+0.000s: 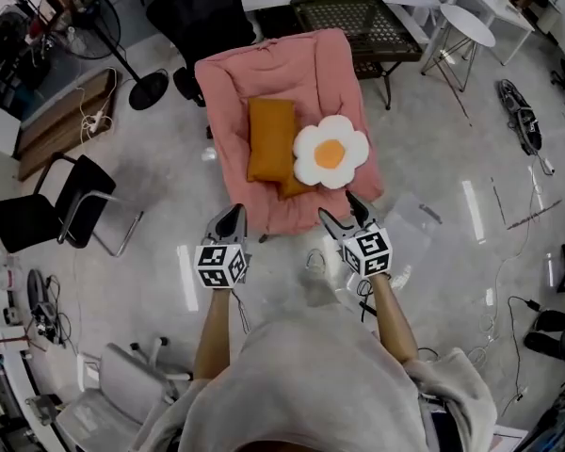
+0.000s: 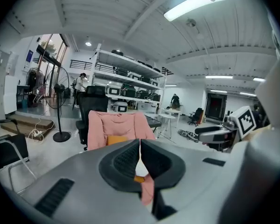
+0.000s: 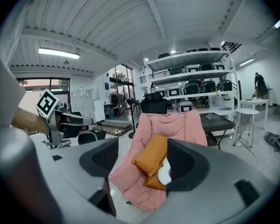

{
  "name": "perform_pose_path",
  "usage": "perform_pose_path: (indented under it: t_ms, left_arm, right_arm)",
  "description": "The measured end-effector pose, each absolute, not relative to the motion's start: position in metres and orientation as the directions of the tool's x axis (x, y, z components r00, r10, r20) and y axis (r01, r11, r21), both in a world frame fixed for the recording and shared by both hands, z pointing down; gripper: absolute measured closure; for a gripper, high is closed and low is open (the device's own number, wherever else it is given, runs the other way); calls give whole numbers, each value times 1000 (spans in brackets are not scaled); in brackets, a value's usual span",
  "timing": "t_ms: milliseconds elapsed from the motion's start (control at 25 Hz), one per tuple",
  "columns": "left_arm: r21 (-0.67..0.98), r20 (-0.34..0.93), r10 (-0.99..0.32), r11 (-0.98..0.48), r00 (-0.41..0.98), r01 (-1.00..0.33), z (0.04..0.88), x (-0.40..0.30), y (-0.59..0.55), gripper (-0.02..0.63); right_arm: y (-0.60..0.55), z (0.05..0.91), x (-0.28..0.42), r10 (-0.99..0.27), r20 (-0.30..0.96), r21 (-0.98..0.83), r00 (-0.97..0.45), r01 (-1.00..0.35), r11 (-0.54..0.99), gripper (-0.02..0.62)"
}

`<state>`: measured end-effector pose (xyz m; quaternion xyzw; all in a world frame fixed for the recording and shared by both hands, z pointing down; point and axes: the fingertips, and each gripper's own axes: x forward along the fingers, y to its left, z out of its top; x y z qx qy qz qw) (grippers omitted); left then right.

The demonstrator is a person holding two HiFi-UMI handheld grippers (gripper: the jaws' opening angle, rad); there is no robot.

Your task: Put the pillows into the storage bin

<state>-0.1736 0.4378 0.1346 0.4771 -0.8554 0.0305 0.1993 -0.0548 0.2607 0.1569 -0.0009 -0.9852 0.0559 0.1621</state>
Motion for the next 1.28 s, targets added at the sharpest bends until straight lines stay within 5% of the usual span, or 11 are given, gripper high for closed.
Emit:
perform_pose_path:
  t_ms: [560,1280]
  left_arm:
    - [90,412,-706,660,-576,-745,156,-289,386,591]
    - [231,479,-782,551,-399,-802,278,-411,364,591]
  right_arm:
    - [189,209,-188,162,379,-214,-911,84,973,213]
    - [218,394,-338,173,571,-346,-803,-45,937,144]
